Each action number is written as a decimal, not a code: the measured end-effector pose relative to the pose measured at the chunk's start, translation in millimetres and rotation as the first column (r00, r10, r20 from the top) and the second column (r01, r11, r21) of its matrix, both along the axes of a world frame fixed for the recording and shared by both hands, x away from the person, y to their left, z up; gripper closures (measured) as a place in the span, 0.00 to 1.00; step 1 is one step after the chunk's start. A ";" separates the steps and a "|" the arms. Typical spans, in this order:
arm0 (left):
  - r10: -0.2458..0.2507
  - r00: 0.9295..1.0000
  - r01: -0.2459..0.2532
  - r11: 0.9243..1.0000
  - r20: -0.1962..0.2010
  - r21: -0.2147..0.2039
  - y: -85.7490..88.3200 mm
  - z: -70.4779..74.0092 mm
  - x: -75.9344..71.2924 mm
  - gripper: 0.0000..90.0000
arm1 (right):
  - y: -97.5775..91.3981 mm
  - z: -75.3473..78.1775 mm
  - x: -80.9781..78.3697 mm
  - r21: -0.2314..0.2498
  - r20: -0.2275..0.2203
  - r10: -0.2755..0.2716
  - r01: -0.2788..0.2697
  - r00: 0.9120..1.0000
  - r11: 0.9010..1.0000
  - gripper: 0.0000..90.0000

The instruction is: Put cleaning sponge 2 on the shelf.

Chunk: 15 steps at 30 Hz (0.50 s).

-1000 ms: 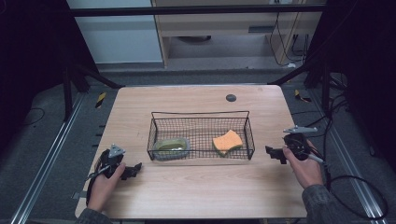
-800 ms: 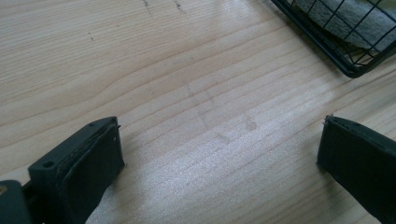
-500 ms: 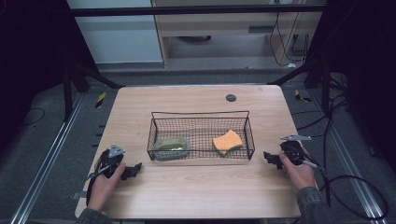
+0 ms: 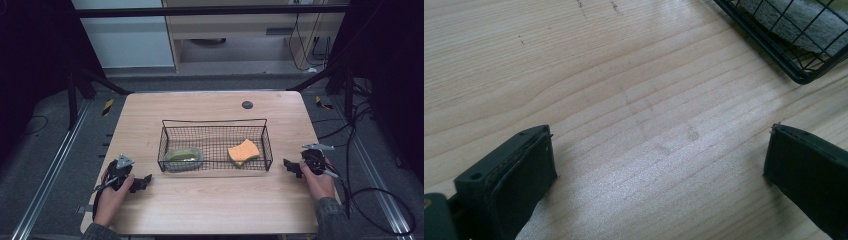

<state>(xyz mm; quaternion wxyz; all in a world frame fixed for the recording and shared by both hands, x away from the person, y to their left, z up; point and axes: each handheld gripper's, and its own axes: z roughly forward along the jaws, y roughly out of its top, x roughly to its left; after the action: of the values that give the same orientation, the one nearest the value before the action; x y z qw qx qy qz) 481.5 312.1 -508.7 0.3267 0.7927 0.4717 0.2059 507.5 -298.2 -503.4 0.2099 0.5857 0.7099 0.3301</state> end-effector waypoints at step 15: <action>0.000 1.000 0.000 1.000 0.000 0.000 -0.1 0.0 0.3 0.00 | 3.1 -5.0 -0.3 -0.027 0.016 -0.009 0.010 1.000 1.000 0.07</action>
<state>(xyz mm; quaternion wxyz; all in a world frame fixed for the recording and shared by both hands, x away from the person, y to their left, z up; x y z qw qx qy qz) 481.7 312.1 -508.7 0.3267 0.7927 0.4716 0.2059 507.2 -295.1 -508.5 0.2250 0.5836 0.7099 0.3238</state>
